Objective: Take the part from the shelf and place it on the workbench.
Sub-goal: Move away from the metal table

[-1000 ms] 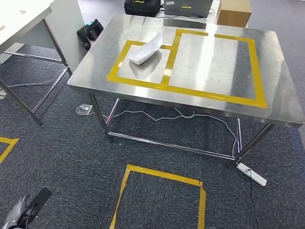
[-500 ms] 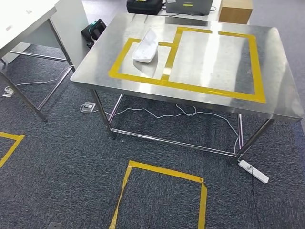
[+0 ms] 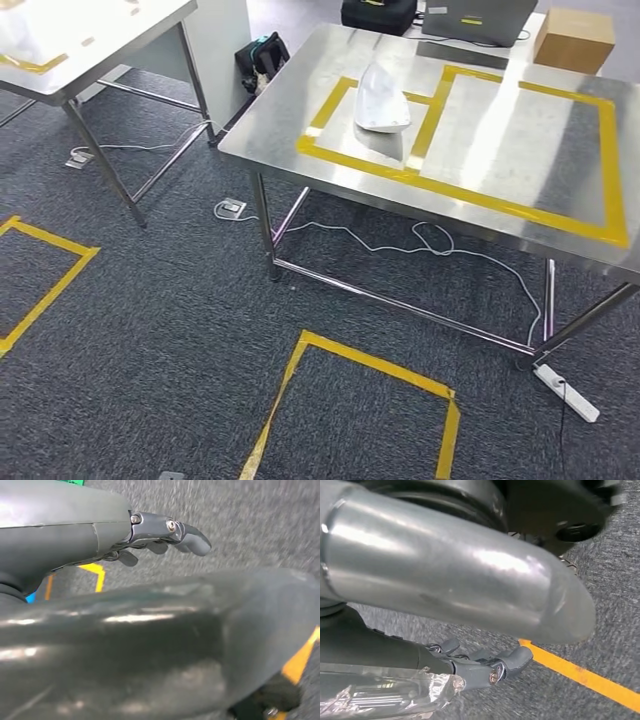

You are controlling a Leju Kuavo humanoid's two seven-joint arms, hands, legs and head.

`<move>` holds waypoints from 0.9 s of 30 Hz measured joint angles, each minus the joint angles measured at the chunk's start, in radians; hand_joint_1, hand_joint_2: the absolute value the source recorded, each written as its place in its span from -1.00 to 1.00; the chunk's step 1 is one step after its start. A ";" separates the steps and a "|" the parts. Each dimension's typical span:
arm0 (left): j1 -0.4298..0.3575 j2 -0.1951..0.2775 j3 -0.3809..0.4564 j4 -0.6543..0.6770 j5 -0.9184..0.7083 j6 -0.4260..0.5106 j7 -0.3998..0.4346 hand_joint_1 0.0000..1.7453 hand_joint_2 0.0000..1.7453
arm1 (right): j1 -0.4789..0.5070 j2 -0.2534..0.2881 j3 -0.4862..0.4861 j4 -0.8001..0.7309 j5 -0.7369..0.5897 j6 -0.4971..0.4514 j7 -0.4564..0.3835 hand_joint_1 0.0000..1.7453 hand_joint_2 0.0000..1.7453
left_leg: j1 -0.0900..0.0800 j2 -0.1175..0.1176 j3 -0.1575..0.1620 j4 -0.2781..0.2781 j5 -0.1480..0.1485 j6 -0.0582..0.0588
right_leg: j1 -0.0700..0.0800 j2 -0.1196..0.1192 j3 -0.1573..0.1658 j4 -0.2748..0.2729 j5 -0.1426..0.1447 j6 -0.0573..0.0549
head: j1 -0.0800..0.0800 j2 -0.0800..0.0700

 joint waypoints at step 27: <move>-0.023 -0.040 0.000 0.008 -0.062 -0.017 0.041 -1.00 -1.00 | 0.011 -0.017 -0.012 0.000 0.041 0.033 0.030 -1.00 -1.00 | 0.003 0.032 -0.017 0.003 0.009 0.006 | -0.004 -0.030 -0.065 0.170 -0.115 0.016 | -0.002 0.000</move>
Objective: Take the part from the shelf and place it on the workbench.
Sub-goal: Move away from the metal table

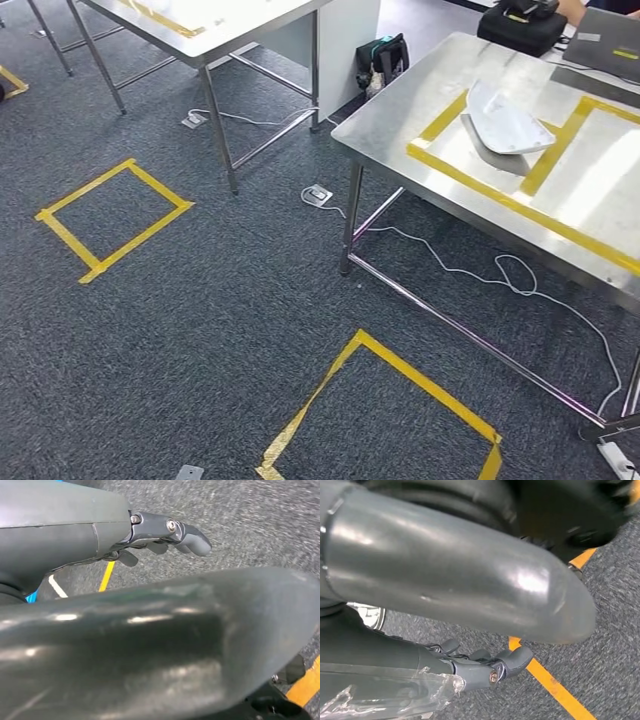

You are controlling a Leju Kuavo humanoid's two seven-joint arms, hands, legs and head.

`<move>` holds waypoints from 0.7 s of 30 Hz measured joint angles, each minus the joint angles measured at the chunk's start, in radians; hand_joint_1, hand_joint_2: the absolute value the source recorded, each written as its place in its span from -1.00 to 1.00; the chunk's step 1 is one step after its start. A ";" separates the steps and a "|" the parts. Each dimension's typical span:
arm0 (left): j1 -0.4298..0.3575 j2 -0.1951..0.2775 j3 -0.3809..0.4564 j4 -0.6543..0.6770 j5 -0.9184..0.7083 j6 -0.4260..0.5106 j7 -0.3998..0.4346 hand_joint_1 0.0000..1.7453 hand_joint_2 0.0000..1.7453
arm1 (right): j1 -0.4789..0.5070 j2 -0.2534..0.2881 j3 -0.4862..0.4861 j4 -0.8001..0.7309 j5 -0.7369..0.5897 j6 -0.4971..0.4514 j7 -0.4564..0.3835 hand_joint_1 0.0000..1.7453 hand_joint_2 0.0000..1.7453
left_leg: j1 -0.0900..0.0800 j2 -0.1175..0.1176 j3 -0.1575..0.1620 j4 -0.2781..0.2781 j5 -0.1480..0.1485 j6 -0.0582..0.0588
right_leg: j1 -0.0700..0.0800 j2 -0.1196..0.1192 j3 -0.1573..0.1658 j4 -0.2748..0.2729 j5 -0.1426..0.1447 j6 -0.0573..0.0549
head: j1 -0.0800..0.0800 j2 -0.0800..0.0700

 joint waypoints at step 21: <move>-0.005 -0.004 -0.017 0.001 -0.045 -0.016 0.010 -1.00 -1.00 | 0.000 -0.015 0.001 0.000 0.030 0.001 0.015 -1.00 -1.00 | 0.006 0.107 -0.008 0.039 -0.016 -0.052 | 0.007 -0.095 0.140 -0.300 0.134 -0.026 | -0.012 0.000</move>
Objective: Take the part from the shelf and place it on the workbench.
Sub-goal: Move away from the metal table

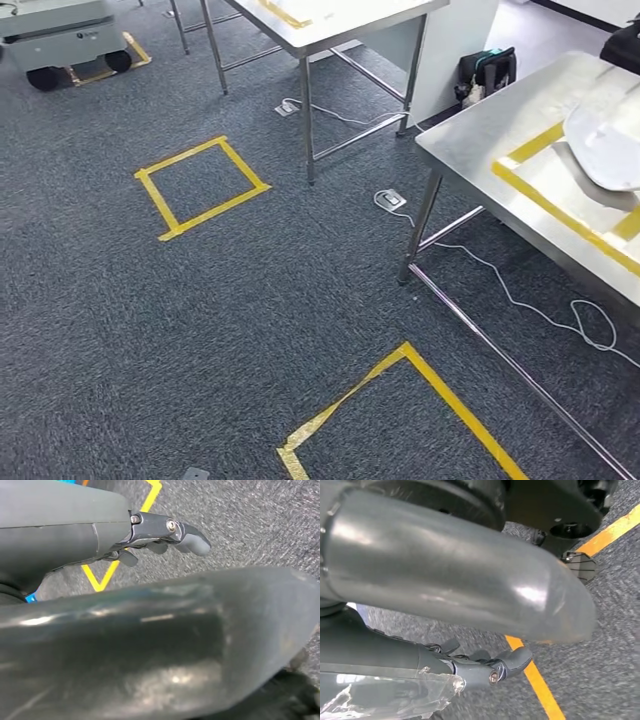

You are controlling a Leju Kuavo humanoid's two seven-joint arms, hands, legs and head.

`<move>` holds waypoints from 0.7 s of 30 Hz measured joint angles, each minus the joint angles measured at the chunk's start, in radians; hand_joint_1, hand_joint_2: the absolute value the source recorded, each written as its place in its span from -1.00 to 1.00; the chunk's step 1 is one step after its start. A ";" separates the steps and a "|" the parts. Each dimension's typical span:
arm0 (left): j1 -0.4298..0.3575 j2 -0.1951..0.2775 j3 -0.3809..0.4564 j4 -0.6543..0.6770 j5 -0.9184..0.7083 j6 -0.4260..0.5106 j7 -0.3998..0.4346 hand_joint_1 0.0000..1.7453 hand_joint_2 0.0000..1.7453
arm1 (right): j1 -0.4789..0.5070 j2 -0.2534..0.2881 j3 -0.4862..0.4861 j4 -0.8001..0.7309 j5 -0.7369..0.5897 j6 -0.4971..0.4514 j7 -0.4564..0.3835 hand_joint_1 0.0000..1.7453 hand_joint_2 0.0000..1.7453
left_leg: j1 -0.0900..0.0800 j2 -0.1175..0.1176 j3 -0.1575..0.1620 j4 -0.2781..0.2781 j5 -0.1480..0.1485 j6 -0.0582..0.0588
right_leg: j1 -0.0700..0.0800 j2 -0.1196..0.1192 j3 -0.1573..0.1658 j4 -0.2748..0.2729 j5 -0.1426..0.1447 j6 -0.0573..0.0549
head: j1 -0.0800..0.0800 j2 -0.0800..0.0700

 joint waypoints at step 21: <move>0.010 0.019 -0.007 0.002 0.027 -0.058 0.018 -1.00 -1.00 | -0.014 0.004 0.026 0.002 0.050 -0.012 -0.004 -1.00 -1.00 | 0.000 -0.152 -0.038 0.031 -0.023 0.004 | -0.008 0.123 -0.002 -0.011 0.020 -0.021 | 0.009 0.000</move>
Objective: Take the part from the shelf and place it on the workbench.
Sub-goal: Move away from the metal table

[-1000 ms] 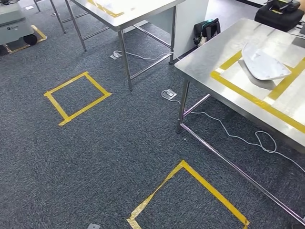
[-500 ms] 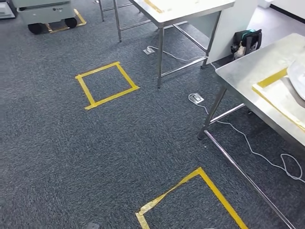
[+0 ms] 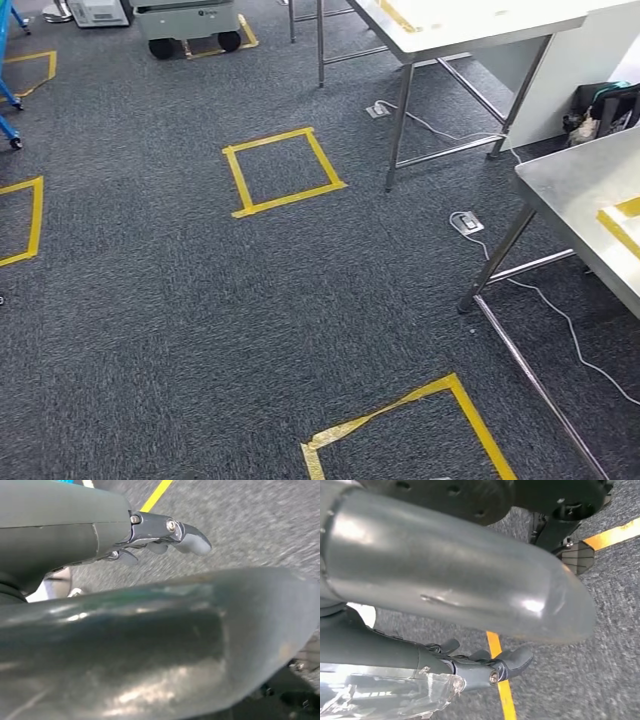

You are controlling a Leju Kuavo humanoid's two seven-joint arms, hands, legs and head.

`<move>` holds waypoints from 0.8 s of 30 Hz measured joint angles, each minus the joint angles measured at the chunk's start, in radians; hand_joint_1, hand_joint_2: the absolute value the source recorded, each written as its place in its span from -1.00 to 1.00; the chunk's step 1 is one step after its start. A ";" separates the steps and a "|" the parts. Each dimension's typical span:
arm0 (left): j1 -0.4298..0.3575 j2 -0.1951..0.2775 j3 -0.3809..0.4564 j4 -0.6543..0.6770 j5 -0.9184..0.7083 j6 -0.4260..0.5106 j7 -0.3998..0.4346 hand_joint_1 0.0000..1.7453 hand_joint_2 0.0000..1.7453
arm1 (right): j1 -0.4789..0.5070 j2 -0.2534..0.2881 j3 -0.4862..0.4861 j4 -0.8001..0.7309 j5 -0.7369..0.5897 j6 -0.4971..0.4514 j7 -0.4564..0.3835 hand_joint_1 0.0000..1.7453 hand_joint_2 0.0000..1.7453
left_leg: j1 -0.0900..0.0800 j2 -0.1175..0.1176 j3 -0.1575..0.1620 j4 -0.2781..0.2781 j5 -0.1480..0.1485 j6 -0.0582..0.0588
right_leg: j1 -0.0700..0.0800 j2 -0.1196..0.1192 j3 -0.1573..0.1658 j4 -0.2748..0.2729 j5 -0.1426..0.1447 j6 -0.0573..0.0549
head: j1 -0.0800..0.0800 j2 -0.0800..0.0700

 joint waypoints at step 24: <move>-0.004 0.006 0.016 0.000 -0.001 0.031 0.014 -1.00 -1.00 | -0.001 0.006 0.018 0.000 0.017 -0.010 0.011 -1.00 -1.00 | -0.003 -0.023 0.038 -0.051 0.035 0.031 | -0.004 0.039 -0.040 0.073 -0.023 0.025 | 0.012 0.000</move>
